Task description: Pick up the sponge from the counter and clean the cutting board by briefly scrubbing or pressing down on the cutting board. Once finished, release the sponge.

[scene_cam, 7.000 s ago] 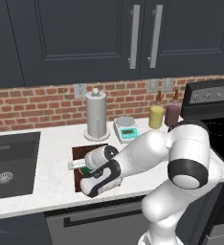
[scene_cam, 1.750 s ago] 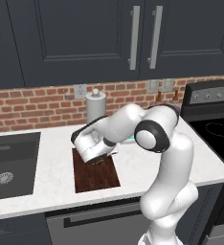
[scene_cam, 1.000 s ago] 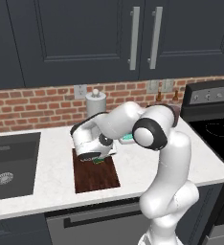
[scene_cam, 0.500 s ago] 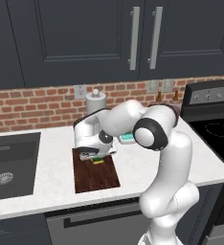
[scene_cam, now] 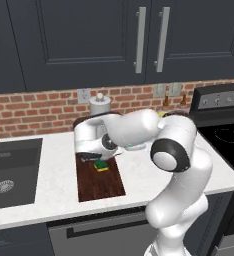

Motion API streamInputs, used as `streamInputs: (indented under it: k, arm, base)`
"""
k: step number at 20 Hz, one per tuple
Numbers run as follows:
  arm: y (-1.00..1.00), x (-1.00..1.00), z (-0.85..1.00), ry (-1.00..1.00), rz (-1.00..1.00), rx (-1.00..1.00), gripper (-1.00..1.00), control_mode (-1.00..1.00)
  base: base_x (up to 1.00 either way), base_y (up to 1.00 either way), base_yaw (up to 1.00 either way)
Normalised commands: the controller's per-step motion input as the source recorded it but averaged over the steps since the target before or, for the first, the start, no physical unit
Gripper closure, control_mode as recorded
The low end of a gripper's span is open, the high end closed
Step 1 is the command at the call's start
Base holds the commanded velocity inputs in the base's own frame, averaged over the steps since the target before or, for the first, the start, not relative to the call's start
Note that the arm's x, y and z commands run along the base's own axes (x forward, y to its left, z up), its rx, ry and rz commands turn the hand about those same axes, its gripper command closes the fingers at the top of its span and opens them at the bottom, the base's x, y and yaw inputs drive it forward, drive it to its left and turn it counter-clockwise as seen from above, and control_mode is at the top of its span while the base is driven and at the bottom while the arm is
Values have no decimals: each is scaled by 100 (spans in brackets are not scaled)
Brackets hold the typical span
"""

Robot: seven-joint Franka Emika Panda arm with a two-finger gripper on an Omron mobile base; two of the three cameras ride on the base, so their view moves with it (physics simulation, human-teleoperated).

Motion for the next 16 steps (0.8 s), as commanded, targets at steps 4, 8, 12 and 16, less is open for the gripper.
streamInputs:
  k: [4,8,12,16]
  arm:
    - [-2,-78,93,-38,0,4,-100,-100]
    - [-14,-74,100,-34,0,7,-100,-100]
    - [-26,-62,100,-20,0,11,-100,-100]
    - [-47,-54,100,-2,0,17,-100,-100]
  base:
    - [0,0,0]
    - [0,0,0]
    - [0,0,0]
    - [0,0,0]
